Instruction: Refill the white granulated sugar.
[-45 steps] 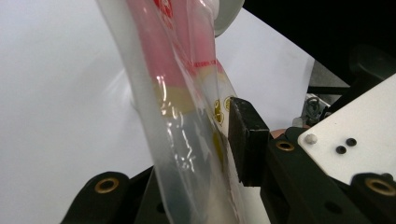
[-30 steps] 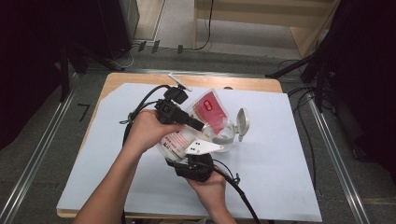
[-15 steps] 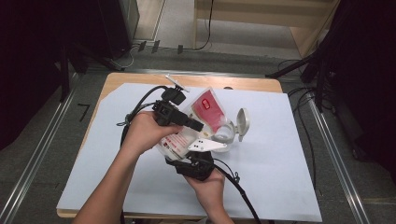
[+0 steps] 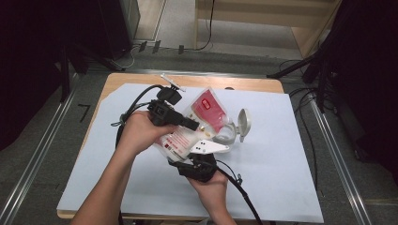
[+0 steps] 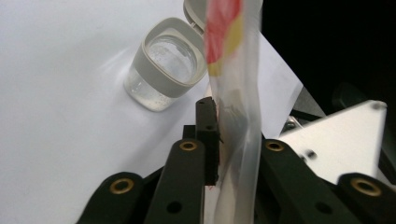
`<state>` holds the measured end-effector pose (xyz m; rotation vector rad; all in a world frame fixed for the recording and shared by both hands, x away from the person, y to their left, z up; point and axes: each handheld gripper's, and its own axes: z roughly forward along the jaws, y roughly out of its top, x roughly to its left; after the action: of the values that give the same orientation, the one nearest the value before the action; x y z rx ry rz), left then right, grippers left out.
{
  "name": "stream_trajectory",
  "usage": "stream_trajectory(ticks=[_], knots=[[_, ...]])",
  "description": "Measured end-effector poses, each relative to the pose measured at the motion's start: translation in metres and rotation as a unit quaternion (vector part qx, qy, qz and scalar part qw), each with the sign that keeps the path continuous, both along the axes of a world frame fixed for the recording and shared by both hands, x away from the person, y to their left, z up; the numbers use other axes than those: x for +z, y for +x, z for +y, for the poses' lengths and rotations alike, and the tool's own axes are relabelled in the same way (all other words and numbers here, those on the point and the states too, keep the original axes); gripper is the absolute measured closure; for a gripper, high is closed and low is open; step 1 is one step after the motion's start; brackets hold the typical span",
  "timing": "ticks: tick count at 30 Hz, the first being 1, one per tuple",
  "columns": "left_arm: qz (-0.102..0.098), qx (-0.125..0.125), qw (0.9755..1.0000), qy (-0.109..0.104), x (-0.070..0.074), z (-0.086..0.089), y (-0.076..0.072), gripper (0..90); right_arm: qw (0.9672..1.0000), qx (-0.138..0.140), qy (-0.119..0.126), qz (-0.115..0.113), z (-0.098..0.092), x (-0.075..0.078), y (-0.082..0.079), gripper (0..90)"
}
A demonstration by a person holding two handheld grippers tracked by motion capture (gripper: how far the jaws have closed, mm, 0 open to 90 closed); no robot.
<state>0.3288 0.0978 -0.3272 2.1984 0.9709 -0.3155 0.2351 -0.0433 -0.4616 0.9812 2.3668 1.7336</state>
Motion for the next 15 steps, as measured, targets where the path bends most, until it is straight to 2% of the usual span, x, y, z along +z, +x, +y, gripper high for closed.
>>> stream_trajectory(ticks=[1,4,7,9,13,15], knots=[[-0.002,0.002,1.0,-0.001,-0.001,-0.002,0.0,86.7,1.0,0.001,-0.002,-0.007,0.002,0.001,-0.001,61.3],[-0.012,0.001,0.9999,0.004,-0.001,-0.009,-0.001,86.4,1.0,0.001,-0.004,-0.003,0.004,0.002,0.0,57.6],[-0.014,0.002,0.9999,0.009,0.0,-0.016,0.0,85.7,0.9999,-0.002,-0.001,0.012,0.003,0.003,0.004,56.4],[-0.012,-0.001,0.9998,0.017,0.0,-0.019,0.002,85.6,0.9999,-0.005,-0.003,0.013,0.004,0.003,0.006,55.9],[0.006,0.005,0.9999,0.015,0.0,-0.02,0.01,85.4,0.9998,-0.012,-0.012,0.009,0.004,0.005,0.008,54.8],[0.009,0.009,0.9996,0.025,0.0,-0.021,0.015,85.2,0.9997,-0.013,-0.019,0.007,0.005,0.006,0.008,55.3]])
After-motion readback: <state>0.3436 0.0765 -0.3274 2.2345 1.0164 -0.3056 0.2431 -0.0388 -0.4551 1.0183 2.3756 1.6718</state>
